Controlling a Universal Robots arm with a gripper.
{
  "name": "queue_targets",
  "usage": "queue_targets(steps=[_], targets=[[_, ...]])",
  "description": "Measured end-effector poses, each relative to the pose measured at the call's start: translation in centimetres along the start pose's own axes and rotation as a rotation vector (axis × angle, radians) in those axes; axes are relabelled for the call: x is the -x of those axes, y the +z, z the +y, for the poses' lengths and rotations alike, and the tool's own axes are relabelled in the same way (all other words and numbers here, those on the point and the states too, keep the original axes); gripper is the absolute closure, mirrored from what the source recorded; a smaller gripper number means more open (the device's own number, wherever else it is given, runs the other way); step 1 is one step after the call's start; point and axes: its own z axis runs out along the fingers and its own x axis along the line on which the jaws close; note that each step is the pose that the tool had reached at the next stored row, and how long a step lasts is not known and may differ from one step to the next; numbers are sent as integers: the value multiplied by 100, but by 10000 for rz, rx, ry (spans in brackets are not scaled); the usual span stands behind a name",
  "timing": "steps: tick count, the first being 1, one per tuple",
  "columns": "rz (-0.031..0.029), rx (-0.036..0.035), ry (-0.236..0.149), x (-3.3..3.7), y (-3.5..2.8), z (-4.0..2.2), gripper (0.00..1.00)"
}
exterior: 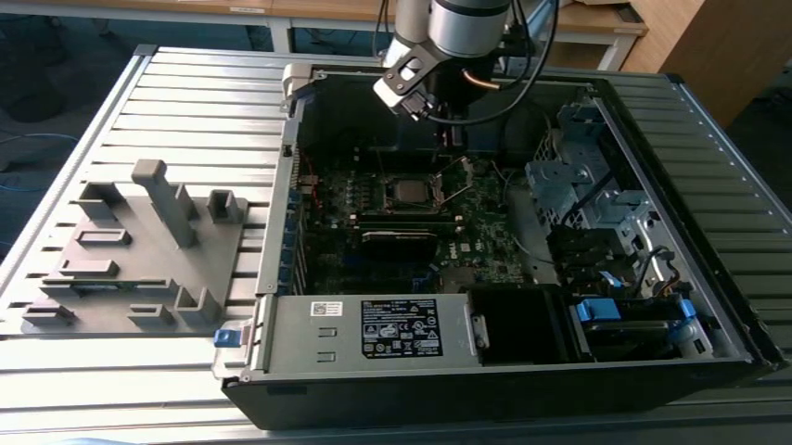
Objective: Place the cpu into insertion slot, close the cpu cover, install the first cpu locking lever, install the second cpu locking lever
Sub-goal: 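Close the cpu cover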
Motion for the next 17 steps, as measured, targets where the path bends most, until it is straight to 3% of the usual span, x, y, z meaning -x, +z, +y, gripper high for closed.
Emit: queue_targets(steps=[17], targets=[[0,0,0,-4,7,164,89]])
